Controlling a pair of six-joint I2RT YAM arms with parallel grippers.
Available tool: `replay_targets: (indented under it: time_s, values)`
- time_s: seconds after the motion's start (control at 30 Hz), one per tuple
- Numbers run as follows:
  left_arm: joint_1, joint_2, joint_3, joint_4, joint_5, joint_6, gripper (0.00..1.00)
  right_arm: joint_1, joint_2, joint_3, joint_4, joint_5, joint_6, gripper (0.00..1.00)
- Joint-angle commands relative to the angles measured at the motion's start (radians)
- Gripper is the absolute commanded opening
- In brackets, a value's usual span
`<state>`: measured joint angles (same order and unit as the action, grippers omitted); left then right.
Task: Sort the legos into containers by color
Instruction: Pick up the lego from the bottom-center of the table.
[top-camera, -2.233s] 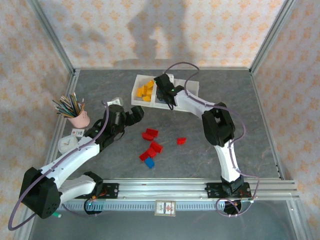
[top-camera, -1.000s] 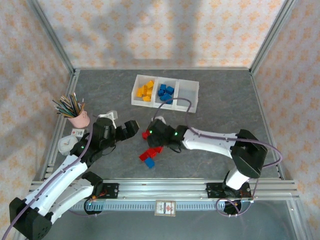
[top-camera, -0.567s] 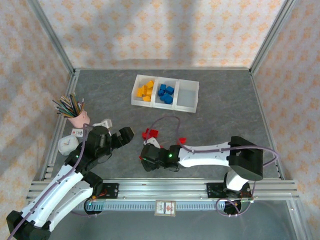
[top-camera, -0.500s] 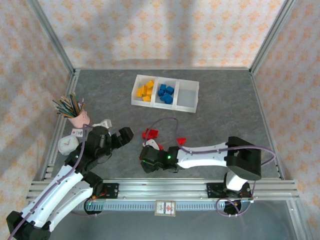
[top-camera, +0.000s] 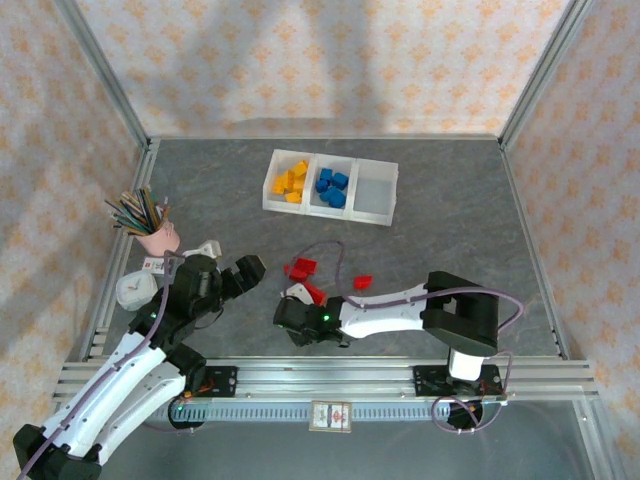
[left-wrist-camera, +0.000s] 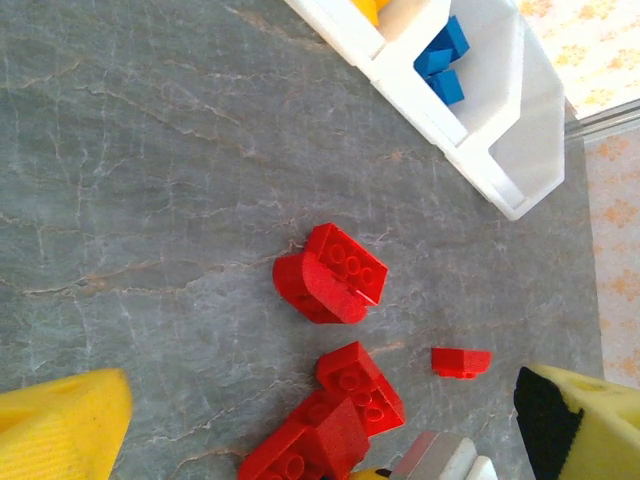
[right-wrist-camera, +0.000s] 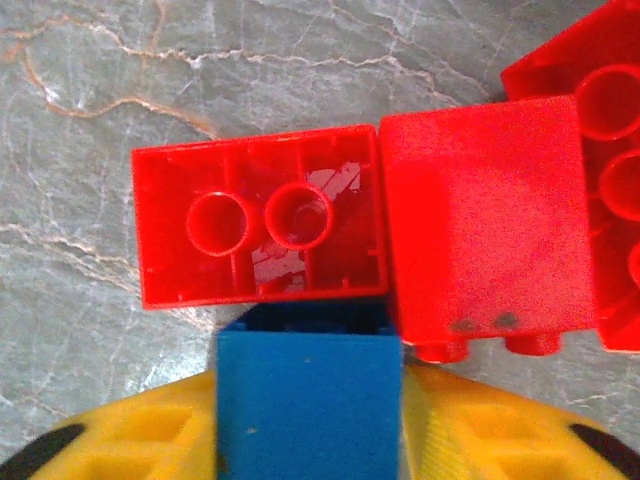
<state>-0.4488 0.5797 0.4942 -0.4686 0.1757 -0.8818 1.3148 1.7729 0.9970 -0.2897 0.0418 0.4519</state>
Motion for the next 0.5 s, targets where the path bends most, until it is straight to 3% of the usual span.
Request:
replay_targets:
  time_s: [0.0, 0.3, 0.47]
  values:
    - [0.012, -0.010, -0.006, -0.004, -0.010, -0.011, 0.99, 0.001, 0.010, 0.031, 0.004, 0.039, -0.010, 0.34]
    - [0.012, 0.005, 0.029, 0.022, -0.012, -0.002, 0.99, -0.003, -0.133, 0.020, -0.051, 0.060, -0.002, 0.31]
    - [0.012, 0.041, 0.068, 0.056, -0.031, 0.023, 0.99, -0.072, -0.234, 0.047, -0.099, 0.055, -0.024, 0.31]
